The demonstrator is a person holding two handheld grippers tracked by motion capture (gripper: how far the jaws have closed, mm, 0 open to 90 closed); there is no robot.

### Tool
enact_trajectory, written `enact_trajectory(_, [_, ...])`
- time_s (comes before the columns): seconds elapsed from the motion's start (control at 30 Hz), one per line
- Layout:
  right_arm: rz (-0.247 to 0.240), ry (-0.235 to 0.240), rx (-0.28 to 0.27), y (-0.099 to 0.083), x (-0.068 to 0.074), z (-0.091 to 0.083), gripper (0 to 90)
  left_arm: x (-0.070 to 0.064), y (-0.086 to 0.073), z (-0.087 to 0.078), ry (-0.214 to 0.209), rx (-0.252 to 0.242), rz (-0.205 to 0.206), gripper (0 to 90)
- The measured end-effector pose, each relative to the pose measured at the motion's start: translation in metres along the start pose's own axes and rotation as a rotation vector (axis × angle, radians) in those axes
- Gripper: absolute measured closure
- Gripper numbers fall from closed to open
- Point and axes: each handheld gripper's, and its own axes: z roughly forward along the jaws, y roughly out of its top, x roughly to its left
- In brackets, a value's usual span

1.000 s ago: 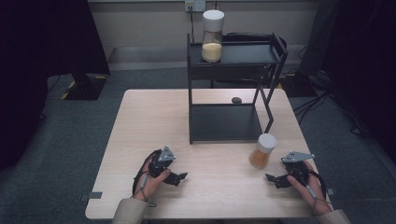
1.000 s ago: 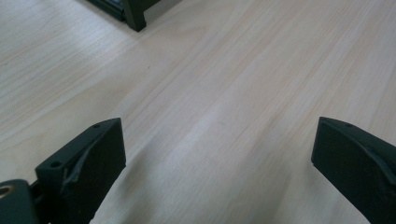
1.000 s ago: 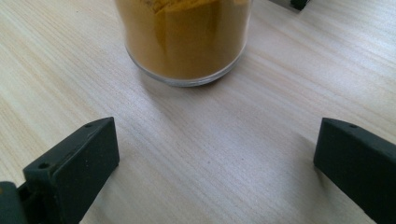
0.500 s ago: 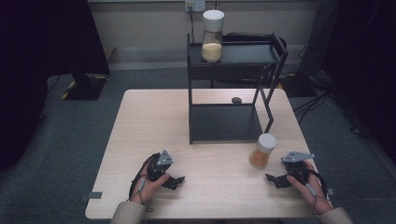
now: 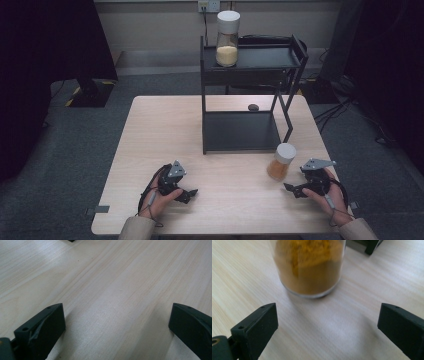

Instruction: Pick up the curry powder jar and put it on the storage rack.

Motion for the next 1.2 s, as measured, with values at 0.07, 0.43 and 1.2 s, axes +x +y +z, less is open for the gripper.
enact_trajectory(0.07, [-0.003,0.006,0.003,0.006,-0.001,0.001,2.0,0.0,0.0,0.0,0.0,0.0,0.0,0.1])
enact_trajectory(0.43, [0.04,0.035,-0.089,0.026,-0.002,0.008,5.0,0.0,0.0,0.0,0.0,-0.001,0.0,0.0])
enact_trajectory(1.2, [0.002,0.048,-0.2,0.05,0.005,0.016,36.1,0.0,0.0,0.0,0.0,0.0,0.0,0.1])
